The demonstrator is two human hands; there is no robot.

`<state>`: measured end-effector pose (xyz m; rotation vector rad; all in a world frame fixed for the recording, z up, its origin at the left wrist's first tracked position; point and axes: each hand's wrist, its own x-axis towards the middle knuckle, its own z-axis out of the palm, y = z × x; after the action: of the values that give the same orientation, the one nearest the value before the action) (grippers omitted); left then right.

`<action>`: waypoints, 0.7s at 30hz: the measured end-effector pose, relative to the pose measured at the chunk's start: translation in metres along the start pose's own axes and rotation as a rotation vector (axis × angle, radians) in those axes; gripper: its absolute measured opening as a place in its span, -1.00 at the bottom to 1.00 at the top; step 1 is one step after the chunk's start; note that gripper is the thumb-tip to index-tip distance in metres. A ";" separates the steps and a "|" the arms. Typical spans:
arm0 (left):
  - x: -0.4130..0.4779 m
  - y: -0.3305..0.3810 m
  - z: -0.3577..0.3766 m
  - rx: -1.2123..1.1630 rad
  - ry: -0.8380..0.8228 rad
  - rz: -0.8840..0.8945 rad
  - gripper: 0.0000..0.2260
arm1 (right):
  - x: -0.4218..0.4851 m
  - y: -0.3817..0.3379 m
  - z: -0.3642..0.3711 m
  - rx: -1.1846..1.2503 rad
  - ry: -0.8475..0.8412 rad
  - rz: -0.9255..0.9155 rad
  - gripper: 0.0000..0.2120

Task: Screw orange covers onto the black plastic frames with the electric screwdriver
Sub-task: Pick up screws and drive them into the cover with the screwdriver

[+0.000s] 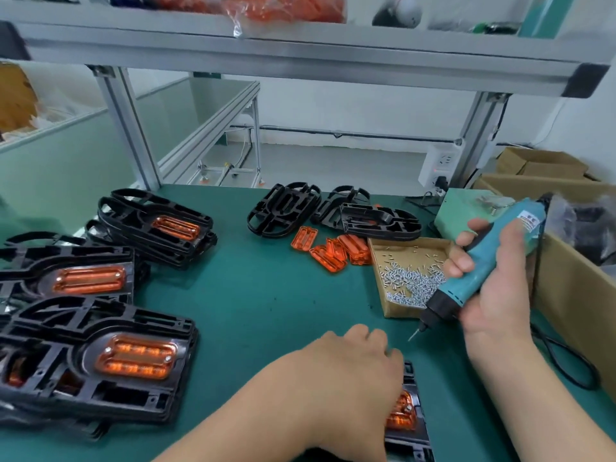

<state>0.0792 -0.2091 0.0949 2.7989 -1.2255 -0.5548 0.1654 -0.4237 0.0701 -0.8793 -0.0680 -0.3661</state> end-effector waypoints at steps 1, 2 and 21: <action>0.000 0.000 0.000 -0.007 0.007 0.002 -0.33 | 0.000 0.001 0.000 -0.004 -0.004 0.001 -0.61; -0.001 -0.002 -0.002 -0.018 0.016 0.000 -0.33 | 0.000 0.001 -0.001 -0.006 -0.006 0.000 -0.62; -0.025 -0.123 -0.083 0.023 -0.056 -0.556 -0.04 | 0.002 -0.002 0.004 -0.035 0.095 -0.012 -0.66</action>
<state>0.1781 -0.1156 0.1588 3.1526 -0.4370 -0.6404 0.1668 -0.4223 0.0748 -0.8951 0.0205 -0.4207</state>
